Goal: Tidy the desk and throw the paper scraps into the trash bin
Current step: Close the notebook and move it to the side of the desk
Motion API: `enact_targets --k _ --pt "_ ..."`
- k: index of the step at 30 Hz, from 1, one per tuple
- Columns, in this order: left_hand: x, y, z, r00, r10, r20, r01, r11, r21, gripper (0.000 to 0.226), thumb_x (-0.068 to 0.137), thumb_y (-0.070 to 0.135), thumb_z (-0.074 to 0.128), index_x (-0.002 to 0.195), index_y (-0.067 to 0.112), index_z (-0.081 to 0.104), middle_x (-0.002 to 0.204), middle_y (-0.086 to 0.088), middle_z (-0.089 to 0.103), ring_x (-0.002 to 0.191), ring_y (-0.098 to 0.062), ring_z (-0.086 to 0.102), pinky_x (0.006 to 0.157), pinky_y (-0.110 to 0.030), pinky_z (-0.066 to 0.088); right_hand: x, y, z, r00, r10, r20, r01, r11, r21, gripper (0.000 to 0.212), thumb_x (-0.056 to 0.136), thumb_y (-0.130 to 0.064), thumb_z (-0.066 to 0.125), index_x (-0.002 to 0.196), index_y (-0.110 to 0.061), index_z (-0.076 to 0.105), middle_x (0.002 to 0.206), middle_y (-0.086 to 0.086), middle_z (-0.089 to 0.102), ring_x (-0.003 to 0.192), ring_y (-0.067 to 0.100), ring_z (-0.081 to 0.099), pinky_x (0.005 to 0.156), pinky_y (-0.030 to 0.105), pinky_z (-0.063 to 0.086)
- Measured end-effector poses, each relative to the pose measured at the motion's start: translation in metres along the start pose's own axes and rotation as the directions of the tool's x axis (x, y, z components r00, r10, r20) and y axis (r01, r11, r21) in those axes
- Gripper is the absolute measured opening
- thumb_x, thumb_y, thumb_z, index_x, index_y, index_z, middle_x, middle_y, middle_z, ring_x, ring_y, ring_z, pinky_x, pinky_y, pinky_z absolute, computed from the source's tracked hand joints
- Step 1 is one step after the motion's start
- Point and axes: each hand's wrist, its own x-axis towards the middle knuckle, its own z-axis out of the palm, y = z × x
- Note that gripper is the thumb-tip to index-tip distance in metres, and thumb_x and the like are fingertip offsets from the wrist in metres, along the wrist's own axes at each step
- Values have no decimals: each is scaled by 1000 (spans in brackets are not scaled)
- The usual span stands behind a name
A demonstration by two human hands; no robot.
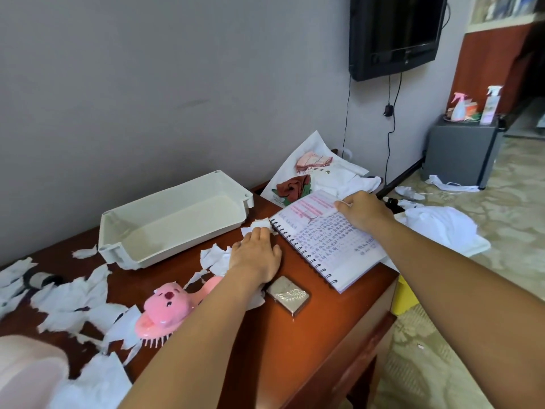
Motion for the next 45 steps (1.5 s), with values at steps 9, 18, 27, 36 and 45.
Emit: enact_targets --k 9,18,27,36,45 --pt "-18 -22 -5 1000 -14 17 15 1000 -21 42 99 34 29 135 12 30 137 -9 43 126 -28 42 106 -41 31 -20 -28 24 996 -80 32 83 994 -76 39 95 -43 44 114 -15 65 114 12 65 105 33 59 83 36 47" --pt "-37 -14 -12 991 -109 73 117 986 -115 74 92 63 20 151 24 -2 160 -9 -3 144 -39 9 117 -49 3 -36 -48 48 982 -190 -18 183 967 -178 35 96 -39 42 108 -18 67 105 13 68 98 34 61 69 30 40" --pt "-47 -3 -7 979 -102 176 114 992 -59 74 93 64 18 151 26 -8 159 -9 -14 145 -34 -14 115 -51 -8 -39 -39 31 993 -76 -87 73 997 -31 36 97 -37 44 114 -13 64 109 16 67 100 35 61 70 30 42" --pt "-42 4 -10 990 5 141 -4 1000 -6 76 92 65 15 150 22 -10 158 -2 -17 145 -20 -20 115 -47 -13 -43 -32 23 983 -162 -83 150 979 -137 50 91 -51 48 120 -13 61 118 16 63 108 37 58 79 35 46" --pt "-49 -3 -8 977 -30 213 21 999 43 76 93 64 13 149 22 -14 157 -4 -20 146 -20 -16 117 -45 -8 -54 -38 47 951 -301 -66 271 920 -283 52 91 -53 44 123 -15 61 117 11 59 110 30 54 82 37 47"
